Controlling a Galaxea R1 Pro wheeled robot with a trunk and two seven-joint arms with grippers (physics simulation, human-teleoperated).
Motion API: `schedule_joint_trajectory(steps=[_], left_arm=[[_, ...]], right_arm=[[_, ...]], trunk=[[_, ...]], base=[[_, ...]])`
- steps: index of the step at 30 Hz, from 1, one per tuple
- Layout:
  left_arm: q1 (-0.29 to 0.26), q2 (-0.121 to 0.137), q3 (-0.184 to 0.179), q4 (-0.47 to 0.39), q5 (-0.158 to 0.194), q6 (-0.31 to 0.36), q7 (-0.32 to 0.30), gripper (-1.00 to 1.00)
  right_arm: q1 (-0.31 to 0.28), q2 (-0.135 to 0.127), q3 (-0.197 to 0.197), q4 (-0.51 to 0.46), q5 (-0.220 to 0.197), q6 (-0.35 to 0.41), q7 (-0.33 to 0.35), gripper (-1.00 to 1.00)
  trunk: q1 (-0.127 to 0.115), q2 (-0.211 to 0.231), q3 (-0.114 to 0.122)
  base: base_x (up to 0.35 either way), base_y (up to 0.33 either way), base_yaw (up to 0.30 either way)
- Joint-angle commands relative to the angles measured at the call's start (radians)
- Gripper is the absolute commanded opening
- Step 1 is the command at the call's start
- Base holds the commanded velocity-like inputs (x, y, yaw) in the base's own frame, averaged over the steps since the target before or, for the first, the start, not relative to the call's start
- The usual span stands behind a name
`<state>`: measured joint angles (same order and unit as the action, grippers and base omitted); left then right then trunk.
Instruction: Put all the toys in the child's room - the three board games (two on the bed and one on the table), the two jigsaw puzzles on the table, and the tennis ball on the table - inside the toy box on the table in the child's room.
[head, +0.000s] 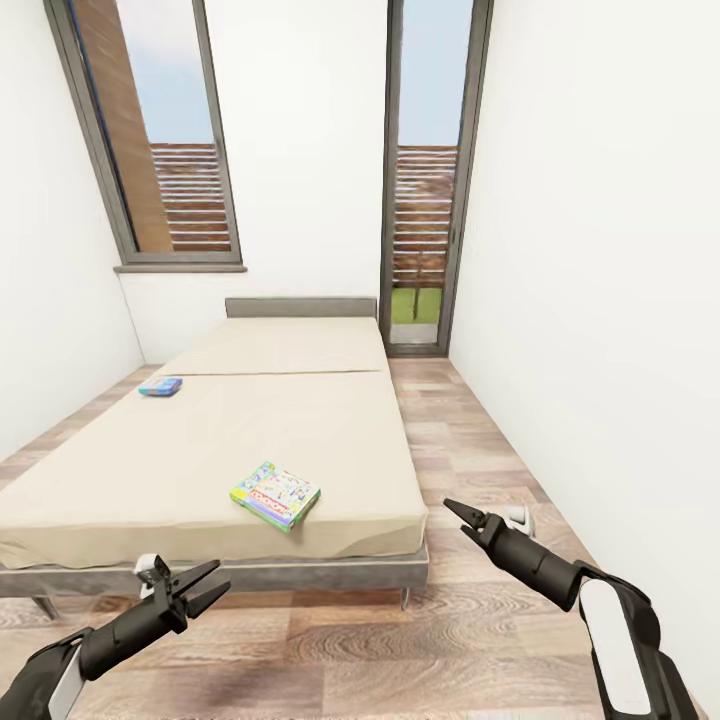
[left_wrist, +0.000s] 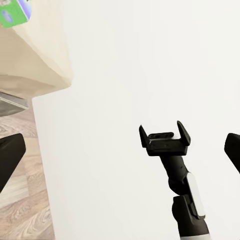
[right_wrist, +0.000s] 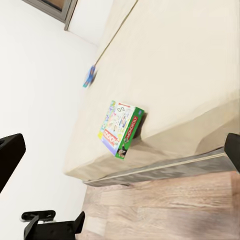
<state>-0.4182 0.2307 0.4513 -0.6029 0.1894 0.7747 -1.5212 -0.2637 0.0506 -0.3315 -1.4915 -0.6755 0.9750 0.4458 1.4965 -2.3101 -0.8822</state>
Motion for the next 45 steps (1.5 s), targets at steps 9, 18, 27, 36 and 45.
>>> schedule_joint_trajectory(steps=[9,18,27,36,45], left_arm=[[-0.001,0.010,0.001,0.000,-0.001,0.026,-0.004,1.00],[-0.001,0.016,0.000,-0.001,-0.001,0.035,0.002,1.00],[-0.063,-0.011,0.000,-0.015,0.001,0.047,0.161,1.00],[-0.136,-0.105,0.000,-0.008,0.007,0.036,0.569,1.00],[-0.138,-0.114,0.000,-0.005,0.006,0.024,0.586,1.00]], right_arm=[[0.000,-0.001,-0.003,-0.009,0.004,0.020,0.010,1.00],[0.000,-0.003,-0.003,-0.015,0.004,0.023,0.012,1.00],[0.000,-0.003,-0.004,-0.015,0.004,0.025,0.015,1.00],[0.001,-0.003,-0.003,-0.030,0.004,0.024,0.018,1.00],[0.007,0.000,-0.002,-0.032,0.004,0.015,0.019,1.00]], trunk=[[0.034,-0.064,-0.029],[0.069,-0.127,-0.057],[0.103,-0.190,-0.086],[0.108,-0.192,-0.120],[0.112,-0.194,-0.155]], base=[[0.000,0.000,0.000],[0.000,0.000,0.000],[0.000,0.000,0.000],[0.000,0.000,0.000],[0.000,0.000,0.000]])
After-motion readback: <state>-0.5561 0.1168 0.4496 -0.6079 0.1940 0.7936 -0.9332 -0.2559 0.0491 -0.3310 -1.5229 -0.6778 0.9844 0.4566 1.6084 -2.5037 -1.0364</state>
